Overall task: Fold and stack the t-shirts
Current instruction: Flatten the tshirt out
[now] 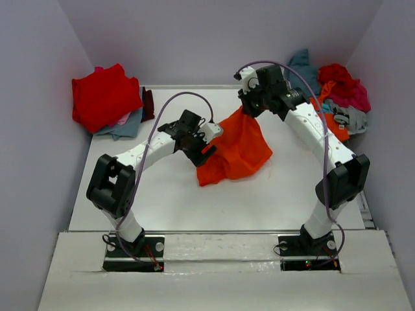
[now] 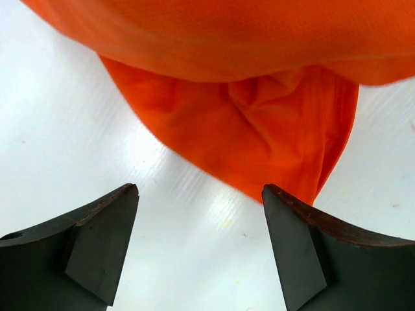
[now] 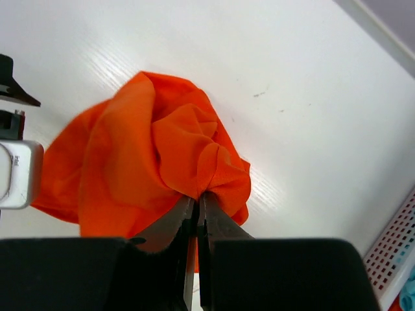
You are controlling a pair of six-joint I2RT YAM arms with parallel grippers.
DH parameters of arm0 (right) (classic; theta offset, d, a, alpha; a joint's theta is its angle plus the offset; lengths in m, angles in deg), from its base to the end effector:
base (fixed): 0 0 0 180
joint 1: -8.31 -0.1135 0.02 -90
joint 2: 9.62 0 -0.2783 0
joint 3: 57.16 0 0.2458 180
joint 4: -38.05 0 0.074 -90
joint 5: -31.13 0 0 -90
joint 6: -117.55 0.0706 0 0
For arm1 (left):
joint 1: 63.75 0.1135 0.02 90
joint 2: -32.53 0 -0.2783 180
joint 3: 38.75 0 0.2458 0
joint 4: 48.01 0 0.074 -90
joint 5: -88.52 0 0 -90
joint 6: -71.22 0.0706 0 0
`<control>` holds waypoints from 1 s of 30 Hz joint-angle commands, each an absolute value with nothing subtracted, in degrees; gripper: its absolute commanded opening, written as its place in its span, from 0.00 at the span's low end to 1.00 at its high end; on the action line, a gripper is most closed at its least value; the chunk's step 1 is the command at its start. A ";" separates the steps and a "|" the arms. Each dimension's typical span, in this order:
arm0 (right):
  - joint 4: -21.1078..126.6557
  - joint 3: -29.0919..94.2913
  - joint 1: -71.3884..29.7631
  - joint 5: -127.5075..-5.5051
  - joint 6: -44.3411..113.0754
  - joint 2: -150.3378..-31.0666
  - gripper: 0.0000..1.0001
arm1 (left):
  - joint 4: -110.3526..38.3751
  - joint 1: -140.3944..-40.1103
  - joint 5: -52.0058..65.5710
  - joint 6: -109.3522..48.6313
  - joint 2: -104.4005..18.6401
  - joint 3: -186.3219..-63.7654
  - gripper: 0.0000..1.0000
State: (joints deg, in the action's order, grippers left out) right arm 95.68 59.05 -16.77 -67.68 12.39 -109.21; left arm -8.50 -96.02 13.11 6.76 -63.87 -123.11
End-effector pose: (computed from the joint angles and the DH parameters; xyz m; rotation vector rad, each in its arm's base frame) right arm 0.3671 0.1837 0.3639 -0.8629 2.1218 0.2659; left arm 0.3117 -0.2179 0.2273 1.2867 2.1029 -0.3652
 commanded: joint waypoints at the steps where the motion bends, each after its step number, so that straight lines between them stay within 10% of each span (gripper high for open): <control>1: 97.53 66.99 -16.38 -68.10 12.26 -112.80 0.07 | -8.93 -96.27 12.06 6.35 -60.46 -128.19 0.89; 30: 102.03 75.19 -18.76 -72.40 14.72 -116.66 0.07 | -12.87 -95.48 10.74 3.10 -58.89 -133.57 0.89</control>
